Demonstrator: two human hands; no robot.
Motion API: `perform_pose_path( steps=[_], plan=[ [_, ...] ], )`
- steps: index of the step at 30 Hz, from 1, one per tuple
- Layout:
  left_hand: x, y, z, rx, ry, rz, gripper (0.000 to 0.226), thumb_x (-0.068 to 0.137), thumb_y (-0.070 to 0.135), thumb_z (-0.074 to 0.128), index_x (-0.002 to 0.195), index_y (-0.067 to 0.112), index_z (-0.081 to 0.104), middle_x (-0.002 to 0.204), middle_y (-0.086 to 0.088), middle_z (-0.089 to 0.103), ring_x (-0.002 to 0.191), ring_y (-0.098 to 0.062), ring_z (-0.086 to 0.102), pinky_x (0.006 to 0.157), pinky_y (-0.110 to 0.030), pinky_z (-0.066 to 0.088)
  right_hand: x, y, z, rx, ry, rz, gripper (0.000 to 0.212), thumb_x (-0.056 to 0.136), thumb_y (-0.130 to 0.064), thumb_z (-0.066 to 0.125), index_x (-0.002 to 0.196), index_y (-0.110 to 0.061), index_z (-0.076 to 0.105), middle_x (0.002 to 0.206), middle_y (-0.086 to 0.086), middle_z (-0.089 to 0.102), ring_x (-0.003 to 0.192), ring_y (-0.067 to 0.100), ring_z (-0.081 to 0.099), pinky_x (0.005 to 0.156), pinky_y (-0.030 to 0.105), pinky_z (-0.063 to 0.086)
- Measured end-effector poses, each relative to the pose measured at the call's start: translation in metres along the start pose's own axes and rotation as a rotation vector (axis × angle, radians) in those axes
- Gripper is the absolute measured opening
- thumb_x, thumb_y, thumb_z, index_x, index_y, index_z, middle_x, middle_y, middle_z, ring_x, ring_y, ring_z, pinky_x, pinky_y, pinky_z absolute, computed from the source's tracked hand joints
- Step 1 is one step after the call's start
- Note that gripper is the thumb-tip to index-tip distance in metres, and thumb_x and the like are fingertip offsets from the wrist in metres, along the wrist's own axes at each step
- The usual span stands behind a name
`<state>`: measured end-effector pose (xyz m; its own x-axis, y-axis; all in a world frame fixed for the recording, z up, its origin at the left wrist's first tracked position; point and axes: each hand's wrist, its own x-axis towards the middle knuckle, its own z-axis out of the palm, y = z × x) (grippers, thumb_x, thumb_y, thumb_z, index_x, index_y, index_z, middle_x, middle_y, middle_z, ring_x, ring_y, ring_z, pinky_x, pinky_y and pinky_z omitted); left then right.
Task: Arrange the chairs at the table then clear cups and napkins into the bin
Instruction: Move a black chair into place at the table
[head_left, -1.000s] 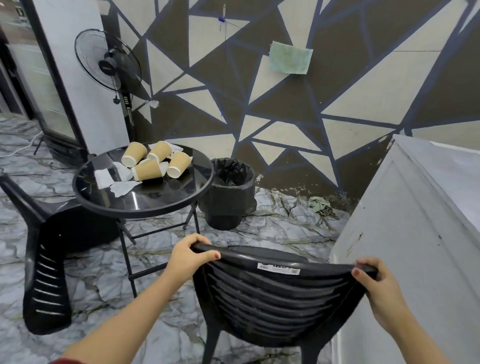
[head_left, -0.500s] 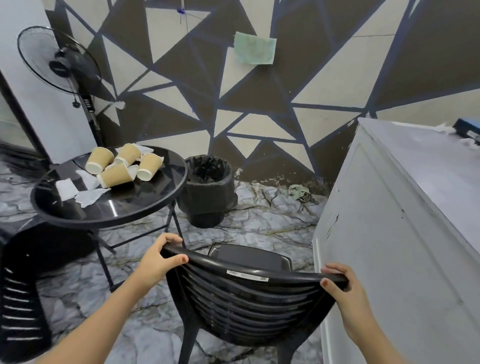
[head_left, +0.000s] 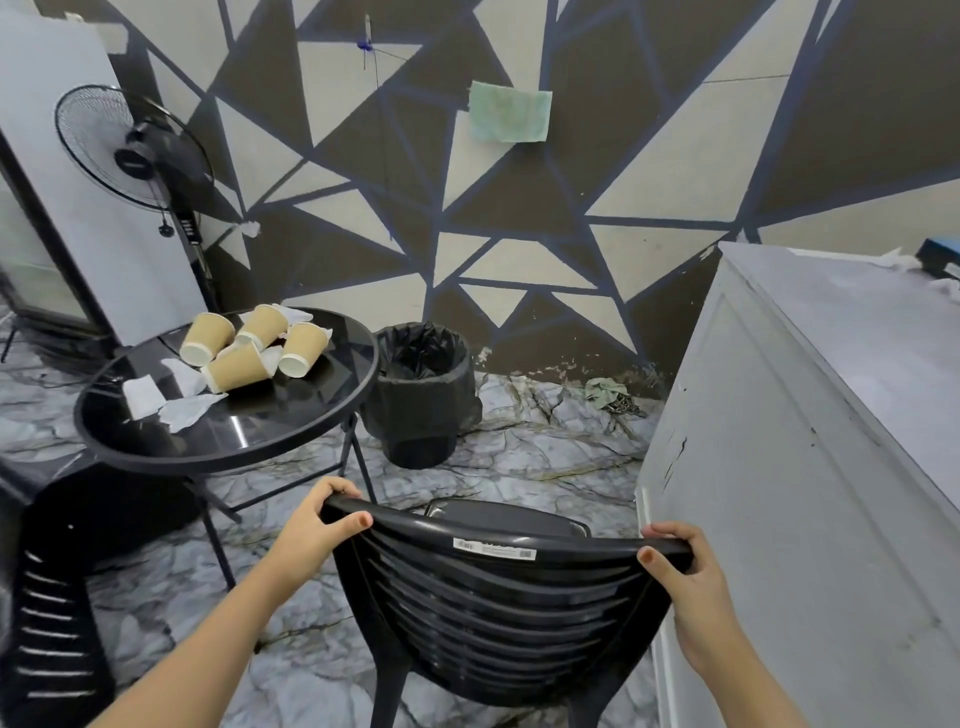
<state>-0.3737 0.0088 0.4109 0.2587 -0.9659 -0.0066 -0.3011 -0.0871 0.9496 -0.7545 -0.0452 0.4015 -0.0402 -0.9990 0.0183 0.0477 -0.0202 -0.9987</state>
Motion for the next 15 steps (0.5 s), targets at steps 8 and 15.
perform_pose_path(
  steps=[8,15],
  plan=[
    [0.044,0.017,0.006,-0.117,0.027,0.004,0.065,0.049,0.055,0.069,0.094,0.012,0.053,0.099,-0.019,0.057,0.079,-0.025,0.061,0.071,-0.033,0.052,0.045,-0.012,0.007,0.122,-0.016,0.015,0.088,0.011,-0.062,0.087,0.085,-0.02,0.06,0.096,0.003,0.063,0.073,0.008,0.065,0.062,0.018,0.056],
    [0.096,0.03,0.01,-0.173,0.091,0.018,0.052,0.049,0.056,0.071,0.083,0.02,0.057,0.093,-0.01,0.059,0.091,-0.031,0.059,0.088,-0.048,0.048,0.1,-0.027,0.019,0.195,0.017,0.026,0.086,0.009,-0.057,0.089,0.079,-0.018,0.057,0.08,0.006,0.058,0.053,0.008,0.062,0.048,0.02,0.053]
  ],
)
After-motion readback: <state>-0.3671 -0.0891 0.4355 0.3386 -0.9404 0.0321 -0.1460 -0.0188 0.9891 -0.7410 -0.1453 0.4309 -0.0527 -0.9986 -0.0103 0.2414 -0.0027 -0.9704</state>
